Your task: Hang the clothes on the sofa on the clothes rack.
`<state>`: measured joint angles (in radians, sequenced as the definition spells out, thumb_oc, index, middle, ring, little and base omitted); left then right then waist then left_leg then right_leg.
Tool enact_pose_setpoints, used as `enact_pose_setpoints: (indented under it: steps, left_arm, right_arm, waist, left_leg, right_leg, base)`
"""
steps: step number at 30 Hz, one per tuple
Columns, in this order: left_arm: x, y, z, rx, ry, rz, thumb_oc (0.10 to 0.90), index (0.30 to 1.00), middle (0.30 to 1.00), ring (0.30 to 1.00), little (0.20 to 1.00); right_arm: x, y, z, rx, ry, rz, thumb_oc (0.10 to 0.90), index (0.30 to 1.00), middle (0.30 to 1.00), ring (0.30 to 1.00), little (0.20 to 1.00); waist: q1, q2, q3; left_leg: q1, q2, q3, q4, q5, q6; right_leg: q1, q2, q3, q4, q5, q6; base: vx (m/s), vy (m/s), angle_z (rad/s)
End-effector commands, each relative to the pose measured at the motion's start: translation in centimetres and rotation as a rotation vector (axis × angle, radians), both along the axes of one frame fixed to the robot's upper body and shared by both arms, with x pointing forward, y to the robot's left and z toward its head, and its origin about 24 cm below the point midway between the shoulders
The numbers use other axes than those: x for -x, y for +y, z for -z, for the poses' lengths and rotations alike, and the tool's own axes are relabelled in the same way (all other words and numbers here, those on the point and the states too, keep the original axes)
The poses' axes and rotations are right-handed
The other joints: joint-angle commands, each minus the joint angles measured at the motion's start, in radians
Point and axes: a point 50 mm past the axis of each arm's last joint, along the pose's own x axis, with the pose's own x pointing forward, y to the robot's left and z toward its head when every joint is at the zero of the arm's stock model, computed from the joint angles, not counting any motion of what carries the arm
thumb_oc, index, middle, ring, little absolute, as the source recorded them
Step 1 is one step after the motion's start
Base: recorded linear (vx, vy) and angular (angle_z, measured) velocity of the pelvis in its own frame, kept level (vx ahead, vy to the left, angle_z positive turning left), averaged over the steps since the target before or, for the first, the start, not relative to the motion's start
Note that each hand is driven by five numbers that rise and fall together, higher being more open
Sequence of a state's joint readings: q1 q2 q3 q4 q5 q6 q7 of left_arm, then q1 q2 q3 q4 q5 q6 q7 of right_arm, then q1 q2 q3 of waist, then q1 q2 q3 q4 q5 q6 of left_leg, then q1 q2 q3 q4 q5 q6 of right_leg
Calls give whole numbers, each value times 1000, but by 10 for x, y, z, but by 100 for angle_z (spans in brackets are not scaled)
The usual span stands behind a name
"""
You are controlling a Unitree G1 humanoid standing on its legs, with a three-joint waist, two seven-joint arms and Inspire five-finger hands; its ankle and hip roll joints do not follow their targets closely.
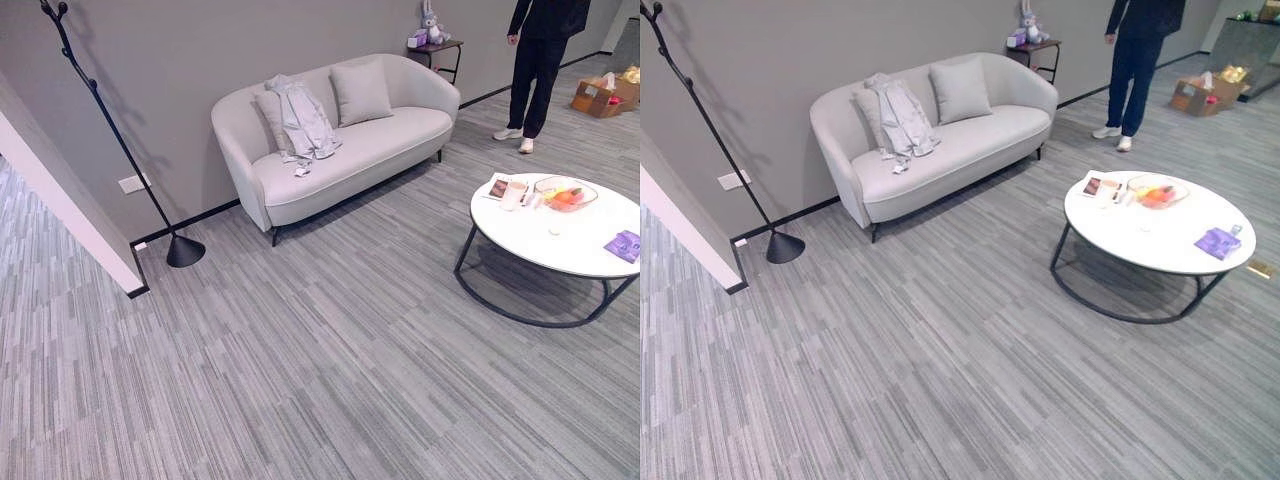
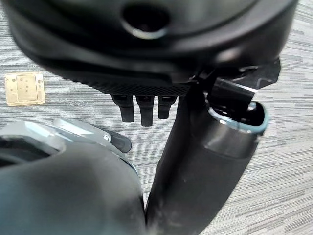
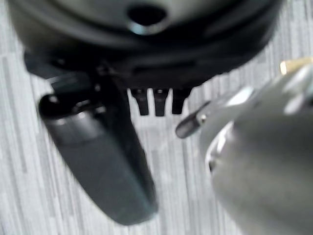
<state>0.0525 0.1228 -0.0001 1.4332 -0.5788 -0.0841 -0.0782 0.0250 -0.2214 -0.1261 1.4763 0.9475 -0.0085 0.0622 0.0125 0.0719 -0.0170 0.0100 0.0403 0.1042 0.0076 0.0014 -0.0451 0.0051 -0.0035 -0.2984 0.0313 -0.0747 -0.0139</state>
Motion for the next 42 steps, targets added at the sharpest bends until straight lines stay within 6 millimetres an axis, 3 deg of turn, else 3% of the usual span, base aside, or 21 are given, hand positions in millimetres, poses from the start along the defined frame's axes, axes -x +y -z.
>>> enact_pose_setpoints:
  steps: [1,10,28,31,32,33,34,36,37,38,39,40,41,42]
  left_arm:
    - [1,4,-1,-14,8,44,800,900,900,900,900]
    - [-8,4,-1,-29,-3,127,800,900,900,900,900]
    - [-10,9,-2,-46,0,107,800,900,900,900,900]
    - [-15,9,-3,-50,-29,58,800,900,900,900,900]
    - [-24,9,-4,-55,-56,48,800,900,900,900,900]
    - [-24,9,-4,-56,-57,49,800,900,900,900,900]
    - [-30,9,-5,-60,-76,41,800,900,900,900,900]
    - [-31,7,-4,-55,-77,35,800,900,900,900,900]
    - [-29,6,-4,-53,-72,43,800,900,900,900,900]
    - [-30,6,-4,-53,-73,44,800,900,900,900,900]
    - [-25,6,-3,-49,-60,52,800,900,900,900,900]
    - [-10,10,-2,-51,-8,40,800,900,900,900,900]
    - [6,18,-3,-70,49,62,800,900,900,900,900]
    - [2,22,-4,-84,37,69,800,900,900,900,900]
  right_arm:
    - [-10,15,3,-38,-17,-7,800,900,900,900,900]
    - [-25,21,3,-50,-60,-68,800,900,900,900,900]
    - [-28,29,4,-67,-77,-122,800,900,900,900,900]
    - [-27,25,3,-57,-63,-157,800,900,900,900,900]
    - [-27,20,2,-38,-53,-156,800,900,900,900,900]
    - [-28,20,2,-38,-54,-155,800,900,900,900,900]
    - [-27,18,2,-30,-51,-150,800,900,900,900,900]
    - [-30,11,0,-7,-47,-158,800,900,900,900,900]
    - [-31,9,-1,-1,-43,-179,800,900,900,900,900]
    - [-31,9,-1,-1,-43,-179,800,900,900,900,900]
    - [-32,8,-1,-1,-42,-207,800,900,900,900,900]
    - [-30,9,-1,-4,-45,-251,800,900,900,900,900]
    - [-48,13,-2,7,-98,-319,800,900,900,900,900]
    - [-58,19,-3,7,-128,-334,800,900,900,900,900]
  waist:
    - [4,-71,-28]
    - [-10,-81,-35]
    - [-10,-94,-17]
    - [-2,-105,6]
    - [23,-116,54]
    - [22,-113,55]
    - [37,-109,80]
    - [61,-115,106]
    - [78,-112,114]
    - [77,-114,111]
    - [99,-110,107]
    - [126,-94,91]
    - [166,-51,84]
    - [189,-50,94]
  left_leg:
    - [8,-52,-5,-61,-41,15]
    - [24,-42,2,-54,-50,14]
    - [12,-24,-8,-39,-41,-5]
    - [-27,-7,-12,84,-76,-13]
    - [-127,9,-26,290,-57,-27]
    - [-139,13,-29,307,-64,-29]
    - [-177,26,-54,394,-29,-33]
    - [-245,6,-111,509,32,-19]
    - [-276,-35,-138,550,6,-6]
    - [-280,-37,-138,547,11,-5]
    - [-300,-102,-171,526,-19,9]
    - [-296,-172,-210,352,-47,19]
    - [-336,-206,-221,25,146,-10]
    - [-366,-215,-224,-38,184,-30]
  right_leg:
    - [30,-66,39,-119,41,91]
    - [40,-59,57,-119,36,87]
    - [34,-41,62,-119,30,79]
    - [39,-36,81,-119,20,70]
    - [59,-31,95,-119,7,55]
    - [57,-28,93,-119,7,54]
    - [74,-18,98,-119,4,44]
    - [82,-11,102,-119,1,35]
    - [85,-4,117,-119,-1,35]
    - [81,-6,115,-119,1,35]
    - [80,-1,138,-119,-1,39]
    - [80,18,159,-119,-15,53]
    - [126,106,203,-119,-68,28]
    - [158,136,238,-119,-91,8]
  base:
    - [0,0,0]
    - [5,-33,-6]
    - [0,-47,-1]
    - [-17,-115,-13]
    - [-72,-138,-28]
    - [-88,-146,-25]
    - [-39,-93,-20]
    - [-20,-100,-30]
    - [7,-33,-25]
    - [75,15,-38]
    - [239,41,-48]
    - [613,11,-67]
    - [732,-18,-105]
    - [669,-31,-111]
